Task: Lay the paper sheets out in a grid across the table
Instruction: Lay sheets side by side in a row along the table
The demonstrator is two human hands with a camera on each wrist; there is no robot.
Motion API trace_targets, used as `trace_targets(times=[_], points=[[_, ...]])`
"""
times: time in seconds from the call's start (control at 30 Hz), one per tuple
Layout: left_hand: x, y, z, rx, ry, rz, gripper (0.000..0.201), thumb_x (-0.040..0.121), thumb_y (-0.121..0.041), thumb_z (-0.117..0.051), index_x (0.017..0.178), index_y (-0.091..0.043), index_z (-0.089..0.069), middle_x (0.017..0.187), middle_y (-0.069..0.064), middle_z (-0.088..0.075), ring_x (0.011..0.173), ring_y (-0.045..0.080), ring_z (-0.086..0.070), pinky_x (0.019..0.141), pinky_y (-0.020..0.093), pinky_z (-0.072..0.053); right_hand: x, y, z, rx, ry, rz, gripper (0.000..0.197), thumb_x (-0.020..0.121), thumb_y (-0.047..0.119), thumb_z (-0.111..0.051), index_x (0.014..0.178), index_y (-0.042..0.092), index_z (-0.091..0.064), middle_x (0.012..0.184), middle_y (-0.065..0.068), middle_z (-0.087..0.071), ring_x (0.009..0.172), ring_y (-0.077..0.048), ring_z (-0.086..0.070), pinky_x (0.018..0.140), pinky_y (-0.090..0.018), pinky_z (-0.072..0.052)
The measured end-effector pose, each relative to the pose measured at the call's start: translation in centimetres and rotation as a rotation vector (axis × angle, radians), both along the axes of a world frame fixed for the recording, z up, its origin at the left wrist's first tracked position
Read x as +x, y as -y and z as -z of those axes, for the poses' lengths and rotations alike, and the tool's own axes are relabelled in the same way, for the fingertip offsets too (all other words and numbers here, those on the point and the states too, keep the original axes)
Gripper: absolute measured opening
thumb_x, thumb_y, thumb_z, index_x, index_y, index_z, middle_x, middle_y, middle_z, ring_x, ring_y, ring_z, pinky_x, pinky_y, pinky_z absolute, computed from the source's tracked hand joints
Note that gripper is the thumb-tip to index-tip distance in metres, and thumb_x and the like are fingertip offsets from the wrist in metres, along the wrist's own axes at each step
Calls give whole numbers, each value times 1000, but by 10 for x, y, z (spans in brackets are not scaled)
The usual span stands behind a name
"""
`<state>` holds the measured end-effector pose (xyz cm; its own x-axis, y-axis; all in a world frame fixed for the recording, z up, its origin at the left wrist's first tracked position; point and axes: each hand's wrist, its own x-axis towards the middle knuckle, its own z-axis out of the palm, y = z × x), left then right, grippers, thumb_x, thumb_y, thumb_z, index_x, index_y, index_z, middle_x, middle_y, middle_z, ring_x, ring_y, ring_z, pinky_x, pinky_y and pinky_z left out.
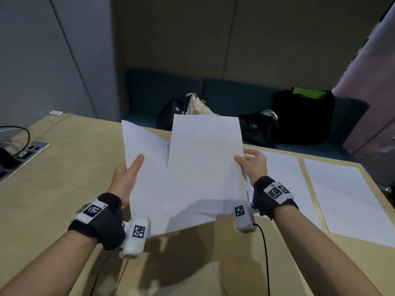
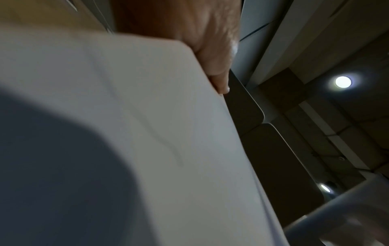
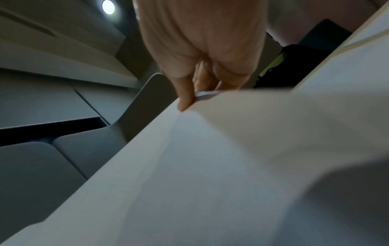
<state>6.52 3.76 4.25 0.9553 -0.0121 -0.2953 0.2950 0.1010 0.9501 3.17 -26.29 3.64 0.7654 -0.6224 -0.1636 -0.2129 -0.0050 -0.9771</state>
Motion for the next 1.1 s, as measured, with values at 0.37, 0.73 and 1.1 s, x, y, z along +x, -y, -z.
trace_targets(times=[0.37, 0.73, 1.1], points=[[41, -93, -2, -21, -22, -157, 24, 94, -31, -52, 105, -10, -58, 76, -5, -69, 65, 12, -65, 42, 12, -50, 49, -24, 65, -332, -279, 101, 30, 91, -2, -43, 112, -6, -63, 116, -21, -64, 107, -34, -60, 77, -22, -40], [59, -82, 18, -39, -54, -60, 42, 91, -36, -55, 125, -11, -56, 120, 4, -64, 109, 25, -61, 86, 35, -47, 45, -37, 76, -905, -664, -259, 52, 85, 33, -60, 132, 15, -48, 149, -15, -25, 133, -34, -31, 108, -44, -28], [62, -75, 15, -75, -57, -28, 48, 92, -37, -54, 131, -9, -53, 126, 5, -63, 115, 26, -60, 83, 35, -49, 38, -50, 91, -879, -761, -659, 78, 78, 50, -63, 145, 31, -27, 159, -1, -13, 145, -29, -15, 115, -52, -18]])
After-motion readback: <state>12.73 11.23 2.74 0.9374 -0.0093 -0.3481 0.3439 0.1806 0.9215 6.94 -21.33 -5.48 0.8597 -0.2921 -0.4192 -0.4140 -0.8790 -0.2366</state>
